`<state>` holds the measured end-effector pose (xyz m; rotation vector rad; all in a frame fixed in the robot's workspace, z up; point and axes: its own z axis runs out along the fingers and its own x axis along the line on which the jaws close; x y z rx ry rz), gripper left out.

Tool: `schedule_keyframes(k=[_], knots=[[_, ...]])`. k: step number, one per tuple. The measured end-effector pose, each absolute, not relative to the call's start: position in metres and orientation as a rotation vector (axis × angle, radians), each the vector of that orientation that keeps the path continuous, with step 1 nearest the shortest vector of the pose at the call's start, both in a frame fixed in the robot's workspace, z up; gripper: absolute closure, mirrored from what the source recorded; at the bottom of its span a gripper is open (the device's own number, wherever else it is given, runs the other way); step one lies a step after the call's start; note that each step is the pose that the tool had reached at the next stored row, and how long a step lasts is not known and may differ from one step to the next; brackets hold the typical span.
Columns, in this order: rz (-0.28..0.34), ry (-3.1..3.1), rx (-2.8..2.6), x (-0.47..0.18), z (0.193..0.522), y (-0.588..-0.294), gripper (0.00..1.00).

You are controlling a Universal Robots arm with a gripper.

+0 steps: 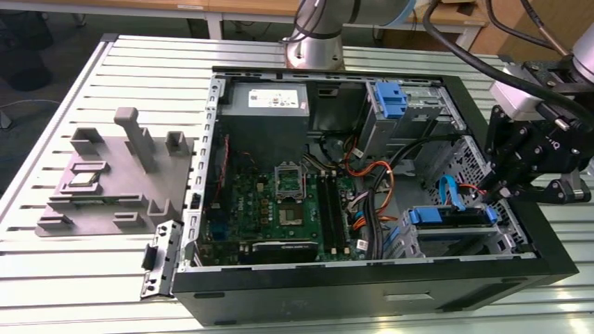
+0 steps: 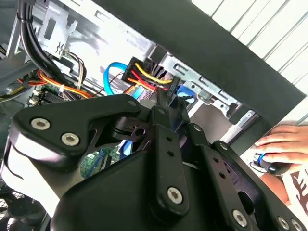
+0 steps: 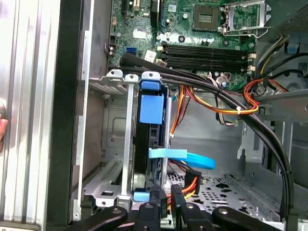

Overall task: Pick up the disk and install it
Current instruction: 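Insert the second disk wire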

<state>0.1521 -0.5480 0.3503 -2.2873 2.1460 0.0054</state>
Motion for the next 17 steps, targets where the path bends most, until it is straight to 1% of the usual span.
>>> schedule_keyframes(k=[5, 17], knots=[[0.011, 2.149, -2.289, 0.1629, 0.3492, -0.548, 0.76], [0.012, 2.156, -2.283, 0.163, 0.3439, -0.5481, 0.76]])
